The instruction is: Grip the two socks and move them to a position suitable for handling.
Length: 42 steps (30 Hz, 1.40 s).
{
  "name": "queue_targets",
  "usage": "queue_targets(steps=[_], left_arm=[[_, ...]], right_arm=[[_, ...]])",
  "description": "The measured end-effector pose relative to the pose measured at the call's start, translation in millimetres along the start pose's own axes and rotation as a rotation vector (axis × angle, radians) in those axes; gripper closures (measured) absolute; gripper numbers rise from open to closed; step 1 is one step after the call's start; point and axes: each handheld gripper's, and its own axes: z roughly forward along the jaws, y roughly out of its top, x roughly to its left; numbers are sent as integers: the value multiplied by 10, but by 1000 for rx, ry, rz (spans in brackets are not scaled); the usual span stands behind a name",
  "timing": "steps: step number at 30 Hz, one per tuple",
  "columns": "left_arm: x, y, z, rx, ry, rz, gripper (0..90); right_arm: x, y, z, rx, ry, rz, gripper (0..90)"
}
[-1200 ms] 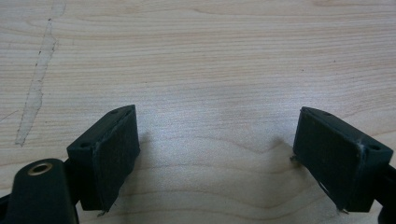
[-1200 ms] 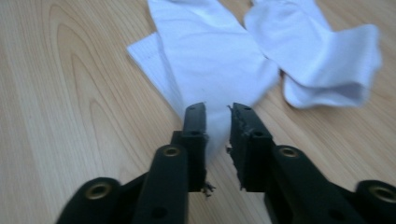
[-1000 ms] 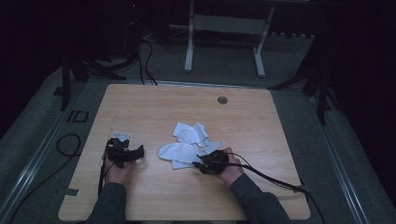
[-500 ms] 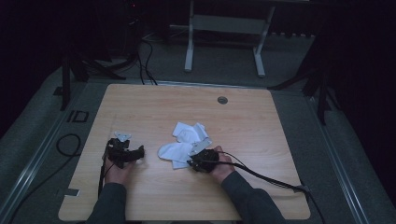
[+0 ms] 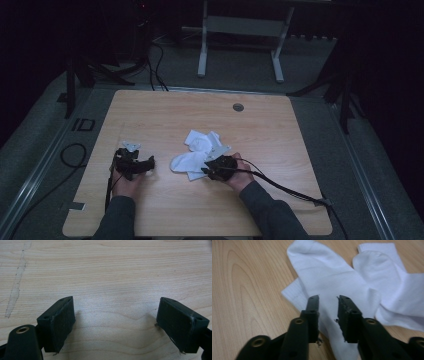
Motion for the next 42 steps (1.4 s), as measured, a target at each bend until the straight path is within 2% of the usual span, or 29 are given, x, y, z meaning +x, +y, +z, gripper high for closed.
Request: queue_targets(steps=[1,3,5,7,9,11,13,17,24,28,29,36,39,42], left_arm=[[0,0,0,0,0,0,151],[-1,0,0,0,0,1,151],[-1,0,0,0,-1,1,151],[-1,0,0,-1,-1,0,151],[-1,0,1,-1,-1,1,151],[-1,0,0,-1,-1,1,151],[-1,0,0,-1,-1,0,151],[-1,-1,0,-1,-1,1,151],[-1,-1,0,-1,-1,0,151],[-1,-1,0,-1,-1,0,151],[-1,-1,0,-1,-1,0,151],[-1,-1,0,-1,-1,1,151],[-1,-1,0,0,-1,2,151],[-3,-1,0,-1,-2,1,151]], right_arm=[[4,-10,38,5,5,-6,635],[-3,-27,86,30,1,-11,602],[-16,-49,145,60,1,-7,605],[-30,-62,180,67,13,1,677],[-46,-48,170,59,31,21,789],[-66,-41,157,60,42,45,850],[-69,-35,139,61,40,45,889],[-56,-26,102,49,36,42,897],[-57,23,-39,1,29,60,900],[-45,68,-223,-65,31,77,900],[-45,68,-223,-65,31,77,900],[-28,86,-500,-156,17,82,900],[-40,21,-559,-169,22,106,899],[-59,-93,-551,-140,23,126,899]])
